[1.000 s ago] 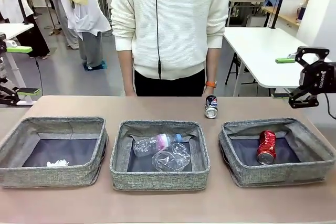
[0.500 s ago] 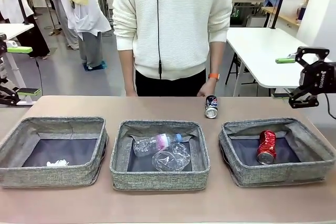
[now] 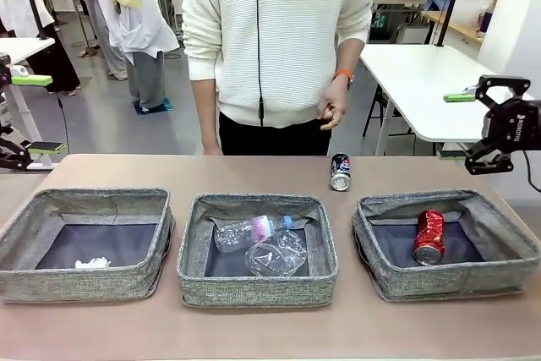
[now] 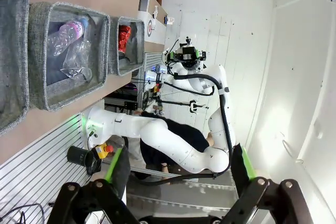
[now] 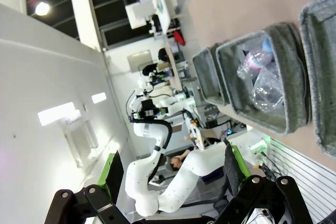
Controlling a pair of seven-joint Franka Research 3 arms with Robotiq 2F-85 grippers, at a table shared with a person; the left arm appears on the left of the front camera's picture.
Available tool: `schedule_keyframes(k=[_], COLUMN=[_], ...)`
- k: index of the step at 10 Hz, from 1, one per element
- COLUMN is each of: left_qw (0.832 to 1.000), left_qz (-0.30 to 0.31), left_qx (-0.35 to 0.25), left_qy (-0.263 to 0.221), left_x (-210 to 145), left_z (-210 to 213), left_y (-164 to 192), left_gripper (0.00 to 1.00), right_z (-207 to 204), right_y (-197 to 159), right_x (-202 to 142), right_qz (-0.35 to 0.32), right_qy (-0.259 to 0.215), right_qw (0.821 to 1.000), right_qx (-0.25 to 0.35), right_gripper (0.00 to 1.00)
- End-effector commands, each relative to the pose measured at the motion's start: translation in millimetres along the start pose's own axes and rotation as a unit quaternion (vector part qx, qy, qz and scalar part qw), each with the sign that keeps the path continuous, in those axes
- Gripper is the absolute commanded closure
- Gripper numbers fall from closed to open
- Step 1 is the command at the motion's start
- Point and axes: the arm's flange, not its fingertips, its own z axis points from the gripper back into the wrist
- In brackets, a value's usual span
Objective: Sort the waste into the appropriate baskets.
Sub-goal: Pick up the waste item pointed out by the person.
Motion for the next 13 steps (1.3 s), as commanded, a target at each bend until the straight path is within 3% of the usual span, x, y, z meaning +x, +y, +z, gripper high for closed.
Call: schedule_keyframes(k=[1,11,12,13], left_qw=[1.0,1.0,1.0,1.0], left_qz=[0.002,0.002,0.002,0.002], left_qx=[-0.011,-0.011,-0.011,-0.011], left_qy=[-0.002,-0.002,-0.002,-0.002], left_x=[-1.6,-1.6,-1.6,-1.6], left_z=[-2.5,-2.5,-2.5,-2.5], left_y=[-3.5,-3.5,-3.5,-3.5], left_gripper=[0.0,0.0,0.0,0.0], right_z=[-1.2,0.0,-26.5,-63.2], right_y=[0.7,0.0,9.6,27.0], right_x=[-1.3,0.0,4.5,9.1], right_qz=[0.001,0.0,0.018,0.038], right_qy=[0.003,0.0,-0.153,-0.265], right_qw=[1.0,1.0,0.979,0.923], right_qx=[0.001,0.0,-0.132,-0.275], right_gripper=[0.0,0.0,0.0,0.0])
